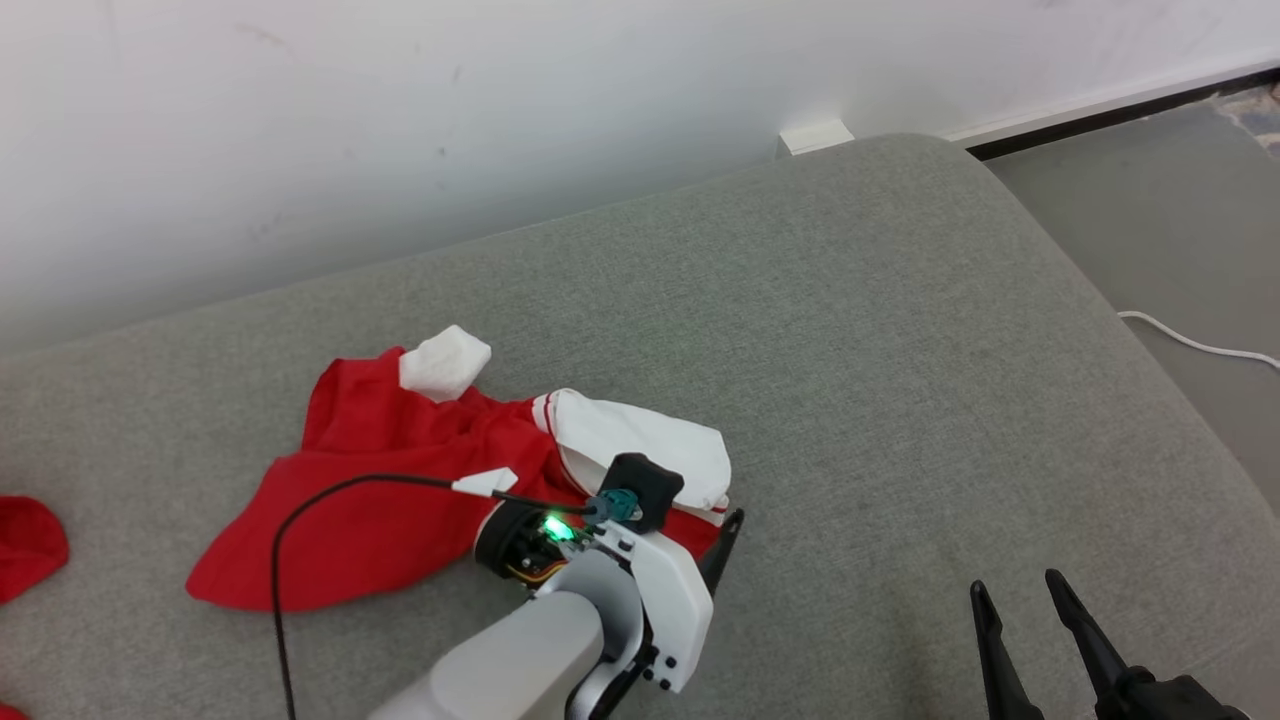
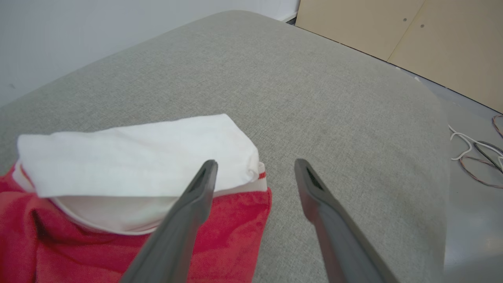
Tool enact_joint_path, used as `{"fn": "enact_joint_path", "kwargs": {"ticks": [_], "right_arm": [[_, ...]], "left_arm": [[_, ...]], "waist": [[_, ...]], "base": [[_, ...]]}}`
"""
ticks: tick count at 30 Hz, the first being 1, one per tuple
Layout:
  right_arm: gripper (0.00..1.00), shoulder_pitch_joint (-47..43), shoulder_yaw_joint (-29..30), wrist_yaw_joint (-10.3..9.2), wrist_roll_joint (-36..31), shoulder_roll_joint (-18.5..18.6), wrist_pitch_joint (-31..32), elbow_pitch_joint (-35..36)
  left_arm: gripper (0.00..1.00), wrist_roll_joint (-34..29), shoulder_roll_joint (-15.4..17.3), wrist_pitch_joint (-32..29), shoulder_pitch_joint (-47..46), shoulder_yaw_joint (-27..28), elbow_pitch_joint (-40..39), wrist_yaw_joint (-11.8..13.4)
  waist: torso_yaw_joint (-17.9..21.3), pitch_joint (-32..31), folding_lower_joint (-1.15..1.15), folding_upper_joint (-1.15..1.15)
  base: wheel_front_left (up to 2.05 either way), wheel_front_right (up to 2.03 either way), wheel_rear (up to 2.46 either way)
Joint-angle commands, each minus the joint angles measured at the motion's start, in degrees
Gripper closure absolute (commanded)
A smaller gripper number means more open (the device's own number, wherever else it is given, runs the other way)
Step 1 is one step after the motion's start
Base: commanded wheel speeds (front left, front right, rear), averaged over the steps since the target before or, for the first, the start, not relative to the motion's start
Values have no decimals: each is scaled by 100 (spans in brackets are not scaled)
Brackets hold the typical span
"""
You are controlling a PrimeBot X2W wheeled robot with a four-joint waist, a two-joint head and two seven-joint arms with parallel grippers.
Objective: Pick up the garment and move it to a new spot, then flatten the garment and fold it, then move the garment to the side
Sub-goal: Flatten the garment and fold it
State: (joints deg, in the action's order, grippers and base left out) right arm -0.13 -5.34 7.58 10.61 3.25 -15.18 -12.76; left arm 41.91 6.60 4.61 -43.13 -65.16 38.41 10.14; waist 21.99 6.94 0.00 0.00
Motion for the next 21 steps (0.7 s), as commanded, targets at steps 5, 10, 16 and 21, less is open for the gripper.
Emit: {"fn": "enact_joint_path", "kwargs": {"ticks": [5,10,16,21], "right_arm": [[0,72,-31,-17,50,-24,5,-31],[0,106,-44,-17,58,-30,5,-42],[0,123,-61,-17,68,-30,5,-50],[0,109,-52,-17,80,-31,5,-60]], "left_arm": [[0,-100,63,-42,-164,-64,316,-20],[36,-62,-7,9,-254,-79,624,-111],[60,-11,-93,71,-287,-90,908,-197],[100,64,-156,122,-334,-78,1117,-317]], "waist": [[134,66,0,0],[197,110,0,0],[247,136,0,0],[265,130,0,0]], "base": [[0,0,0],[0,0,0],[0,0,0],[0,0,0]]}}
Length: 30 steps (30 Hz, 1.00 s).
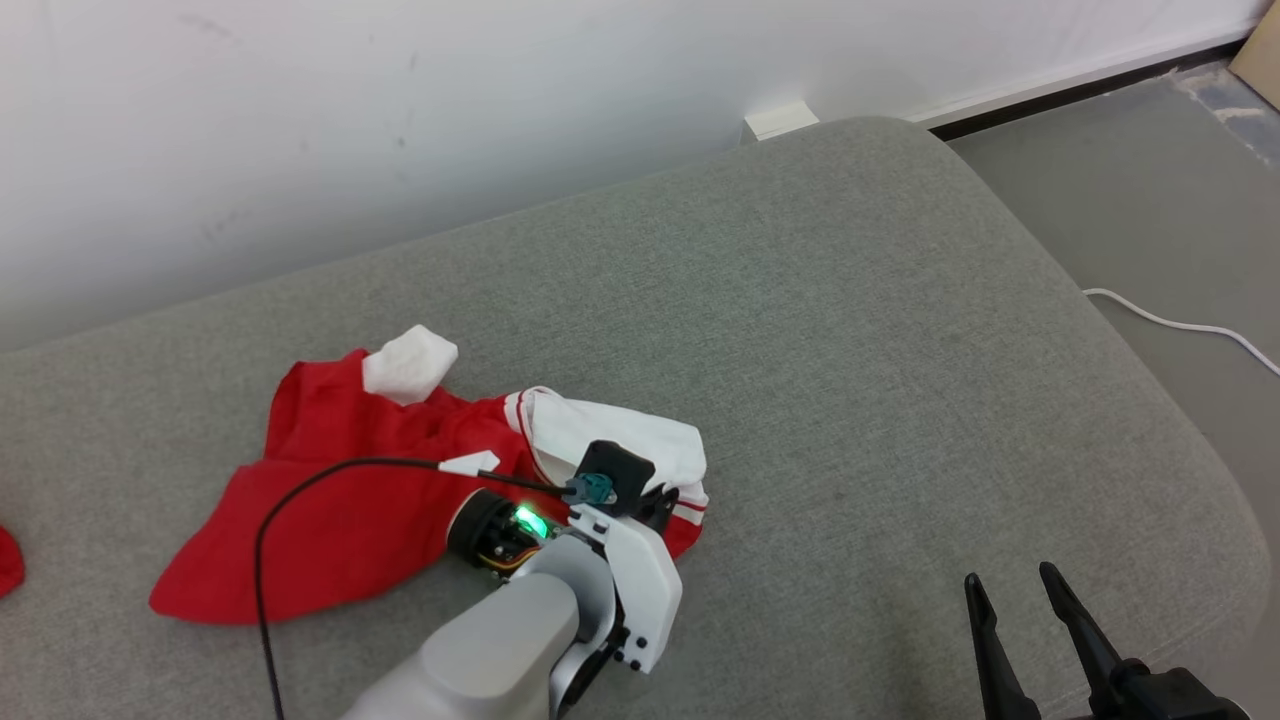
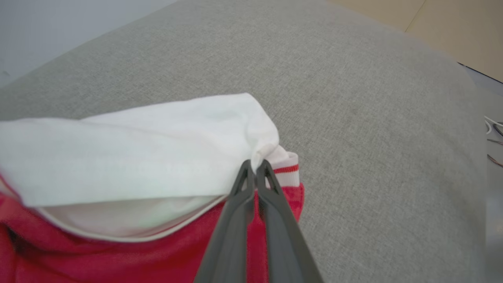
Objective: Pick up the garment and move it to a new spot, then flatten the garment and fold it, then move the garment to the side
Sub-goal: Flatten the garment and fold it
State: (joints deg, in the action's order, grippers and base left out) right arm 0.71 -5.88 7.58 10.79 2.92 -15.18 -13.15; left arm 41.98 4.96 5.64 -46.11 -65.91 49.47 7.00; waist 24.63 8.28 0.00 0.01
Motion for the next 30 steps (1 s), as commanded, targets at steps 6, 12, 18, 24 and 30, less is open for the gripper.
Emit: {"fn": "enact_joint_path", "kwargs": {"ticks": [6,12,18,24,30], "right_arm": [[0,-28,25,-17,32,2,5,-38],[0,-116,114,-17,-35,2,5,-41],[0,-191,187,-17,-41,3,6,-54],[0,-199,196,-17,-24,2,6,-71],[0,-202,247,-17,-10,3,6,-69]], "left_arm": [[100,297,-123,-10,-138,134,-178,-189],[100,419,-168,-544,-4,-117,-1144,-272],[100,497,-51,-1038,617,-422,-2174,-56],[36,671,-103,-1250,1439,-592,-2450,93],[0,851,-157,-1081,1678,-515,-2593,-2]], "waist": [[4,-106,0,-1],[-25,-265,0,-1],[-50,-385,0,-1],[-81,-376,0,-1],[-193,-351,0,-1]], "base": [[0,0,0],[0,0,0],[0,0,0],[0,0,0],[0,0,0]]}}
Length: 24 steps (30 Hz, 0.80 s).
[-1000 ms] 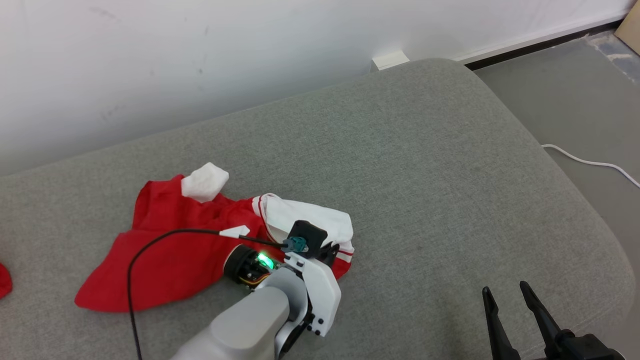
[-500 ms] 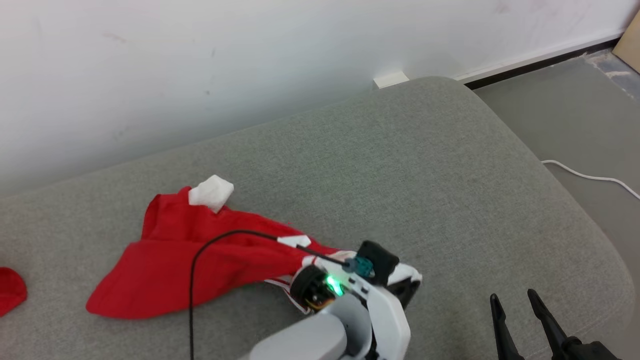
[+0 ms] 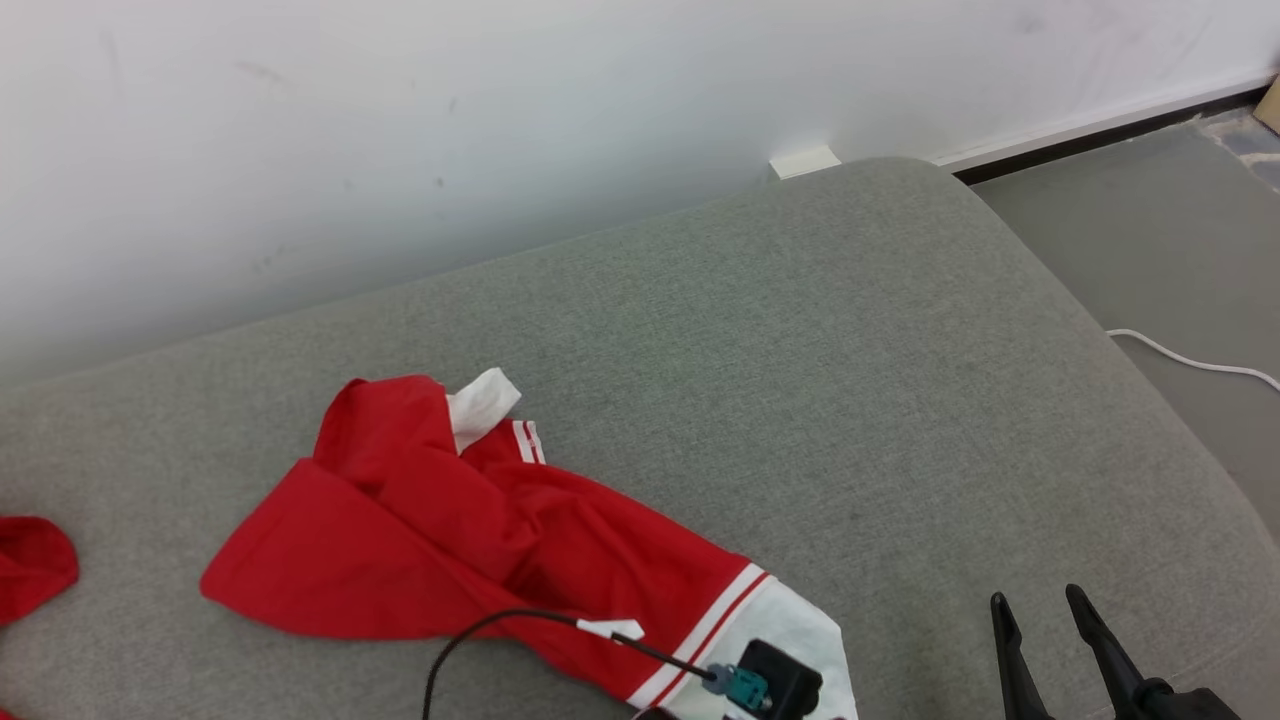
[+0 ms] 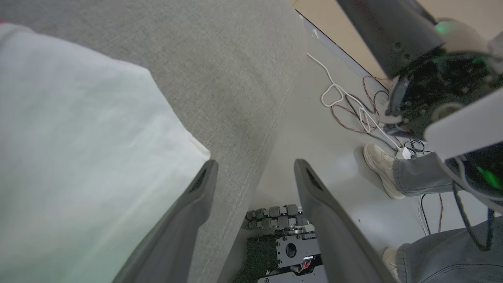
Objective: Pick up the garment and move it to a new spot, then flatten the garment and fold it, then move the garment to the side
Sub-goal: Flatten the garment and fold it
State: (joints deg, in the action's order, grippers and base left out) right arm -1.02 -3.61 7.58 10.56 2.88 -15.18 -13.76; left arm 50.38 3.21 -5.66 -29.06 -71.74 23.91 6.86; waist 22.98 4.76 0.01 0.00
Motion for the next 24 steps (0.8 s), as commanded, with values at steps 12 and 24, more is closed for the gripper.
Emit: {"fn": "enact_joint_path", "kwargs": {"ticks": [12,24], "right_arm": [[0,-111,127,-17,-44,14,6,83],[0,34,-31,-17,-42,24,6,36]], "left_arm": [[0,160,1498,333,-739,1606,-834,942],[0,694,2376,15,-1252,2624,793,1286]], "waist": [[-366,11,-1,0],[-490,280,-1,0]], "base": [[0,0,0],[0,0,0]]}}
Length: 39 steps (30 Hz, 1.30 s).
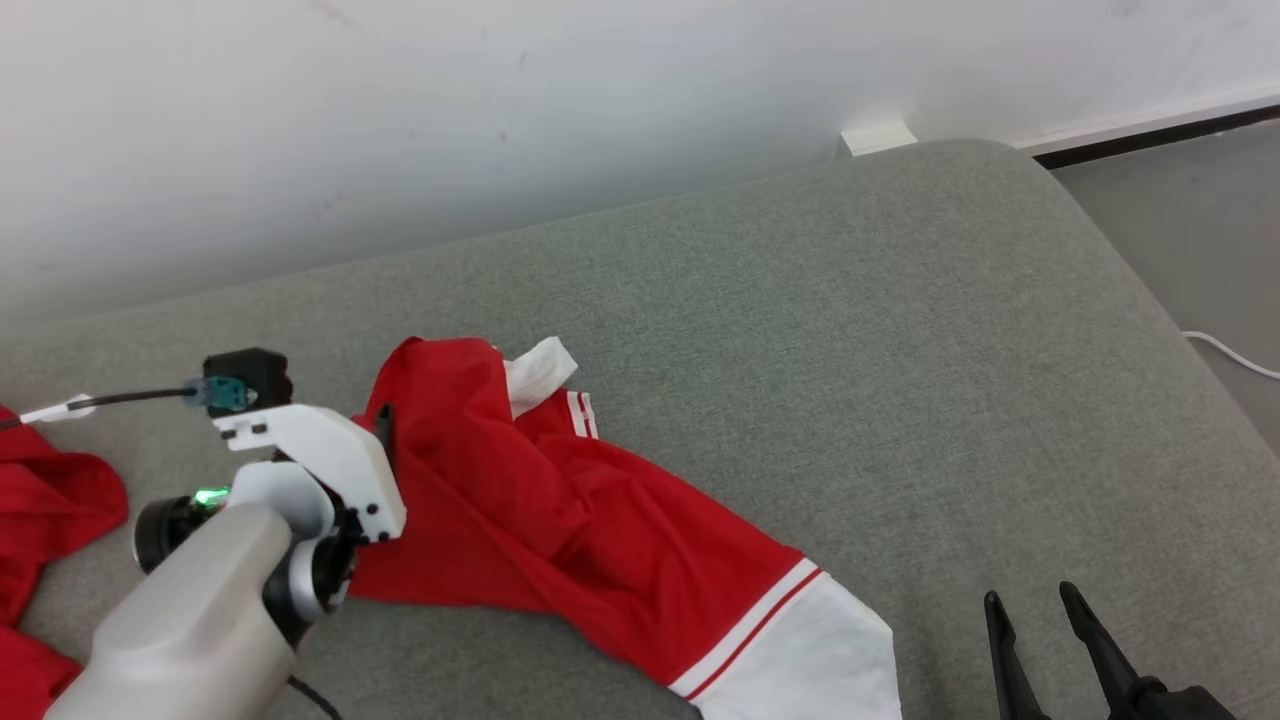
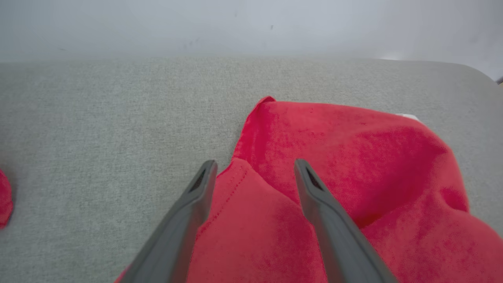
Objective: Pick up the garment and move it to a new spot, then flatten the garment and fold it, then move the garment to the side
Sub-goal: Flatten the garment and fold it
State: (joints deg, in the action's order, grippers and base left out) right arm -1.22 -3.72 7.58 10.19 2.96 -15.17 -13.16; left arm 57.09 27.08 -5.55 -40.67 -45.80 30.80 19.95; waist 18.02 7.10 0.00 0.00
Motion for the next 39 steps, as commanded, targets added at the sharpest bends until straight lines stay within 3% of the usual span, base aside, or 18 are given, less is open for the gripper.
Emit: {"fn": "enact_joint_path", "kwargs": {"ticks": [1,8,23,27,32,39], "right_arm": [[0,75,-33,-17,-5,19,5,-25],[0,85,-29,-17,-14,25,5,-14],[0,73,-37,-17,-16,21,5,-45],[0,41,-24,-17,-27,21,5,-55],[0,15,0,-17,-35,21,5,-62],[0,-83,60,-17,-51,42,4,-74]], "left_arm": [[0,99,-51,-17,-146,69,232,-73],[0,215,-195,-277,-387,14,903,-445],[2,49,-372,-336,-569,-222,1731,-719],[100,67,-459,-372,-519,-293,1853,-819],[100,-8,-542,-120,-575,-302,1940,-890],[100,68,-663,794,-439,-45,1695,-855]], "waist": [[12,81,0,0],[62,211,0,0],[42,174,0,0],[1,140,0,0],[-80,90,0,0],[-267,-64,0,0]], "base": [[0,0,0],[0,0,0],[0,0,0],[0,0,0],[0,0,0],[0,0,0]]}}
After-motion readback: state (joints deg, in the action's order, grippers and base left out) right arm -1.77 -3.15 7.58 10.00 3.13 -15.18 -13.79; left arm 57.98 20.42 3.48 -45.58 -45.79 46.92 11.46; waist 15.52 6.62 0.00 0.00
